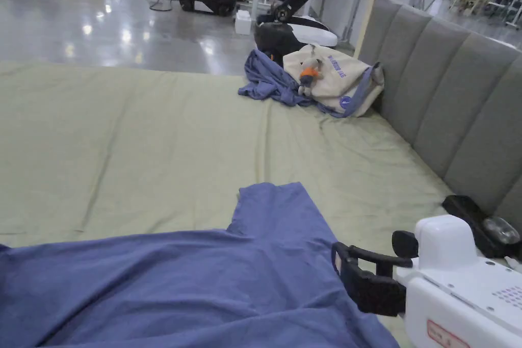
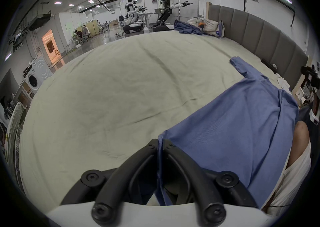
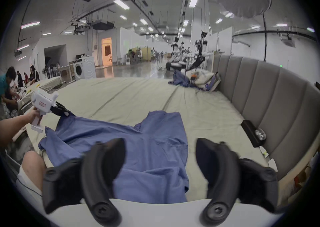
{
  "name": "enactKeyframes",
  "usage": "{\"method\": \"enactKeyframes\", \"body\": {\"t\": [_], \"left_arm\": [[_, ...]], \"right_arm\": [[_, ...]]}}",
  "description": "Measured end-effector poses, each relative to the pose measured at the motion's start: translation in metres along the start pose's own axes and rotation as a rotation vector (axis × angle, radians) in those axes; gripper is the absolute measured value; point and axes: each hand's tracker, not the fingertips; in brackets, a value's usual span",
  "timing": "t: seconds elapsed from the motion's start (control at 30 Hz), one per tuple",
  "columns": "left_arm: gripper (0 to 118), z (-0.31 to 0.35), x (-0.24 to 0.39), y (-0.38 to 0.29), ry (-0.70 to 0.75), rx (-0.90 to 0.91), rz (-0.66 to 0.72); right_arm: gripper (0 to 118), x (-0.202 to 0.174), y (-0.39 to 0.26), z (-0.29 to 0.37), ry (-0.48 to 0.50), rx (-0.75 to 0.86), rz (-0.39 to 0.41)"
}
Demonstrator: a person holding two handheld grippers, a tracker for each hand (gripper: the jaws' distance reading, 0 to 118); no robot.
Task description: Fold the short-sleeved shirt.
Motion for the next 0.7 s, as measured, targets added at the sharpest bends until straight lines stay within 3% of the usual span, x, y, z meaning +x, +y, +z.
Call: {"method": "enactKeyframes", "body": {"t": [0.03,0.23,0.33,0.4,0.6,0.7], "left_arm": [[5,0.003,0.000,0.001,-0.004,0.001,0.001],[5,0.013,0.003,0.006,-0.009,0.017,-0.001],[5,0.013,0.001,0.008,-0.010,0.018,0.008],[5,0.012,-0.002,0.009,-0.012,0.023,0.013],[5,0.017,-0.002,0.013,-0.016,0.033,0.007],[5,0.016,0.000,0.014,-0.016,0.028,0.006]], "right_arm": [[99,0.008,0.007,-0.016,-0.018,-0.051,0.002],[99,0.047,0.019,-0.145,-0.029,-0.339,0.009],[86,0.063,0.009,-0.204,-0.034,-0.512,-0.018],[81,0.069,0.005,-0.222,-0.062,-0.537,-0.037],[81,0.071,0.005,-0.239,-0.048,-0.609,-0.088],[81,0.065,0.002,-0.240,-0.048,-0.615,-0.056]]}}
